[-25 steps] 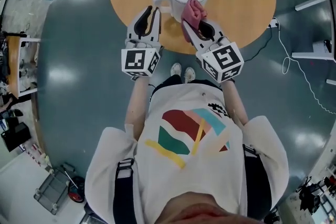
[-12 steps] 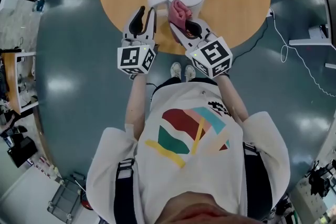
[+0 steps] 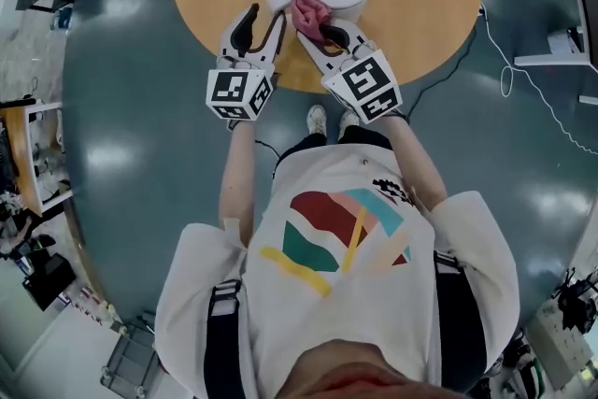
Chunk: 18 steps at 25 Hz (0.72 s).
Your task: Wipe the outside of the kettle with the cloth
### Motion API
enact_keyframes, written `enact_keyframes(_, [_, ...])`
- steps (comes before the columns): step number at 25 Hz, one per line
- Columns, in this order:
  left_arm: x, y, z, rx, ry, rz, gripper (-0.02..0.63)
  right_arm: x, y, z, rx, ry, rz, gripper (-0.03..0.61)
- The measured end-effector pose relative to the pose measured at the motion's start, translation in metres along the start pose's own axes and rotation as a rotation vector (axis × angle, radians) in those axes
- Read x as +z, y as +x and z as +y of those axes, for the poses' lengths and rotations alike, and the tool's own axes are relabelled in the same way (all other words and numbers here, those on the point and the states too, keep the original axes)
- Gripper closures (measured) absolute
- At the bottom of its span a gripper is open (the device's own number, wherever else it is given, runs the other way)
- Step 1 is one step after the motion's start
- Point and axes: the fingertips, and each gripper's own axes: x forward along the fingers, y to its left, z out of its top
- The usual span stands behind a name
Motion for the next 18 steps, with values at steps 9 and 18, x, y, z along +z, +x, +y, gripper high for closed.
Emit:
enact_keyframes(9, [-0.004, 0.011, 0.001, 0.057, 0.033, 0.003, 0.387, -0.017, -0.021, -0.030, -0.066, 0.029, -0.017, 0.534])
enact_keyframes(18, [-0.014, 0.033, -0.009, 0.101, 0.050, 0.033, 0.387, -0.035, -0.078, -0.097, -0.120, 0.169, -0.085, 0.534])
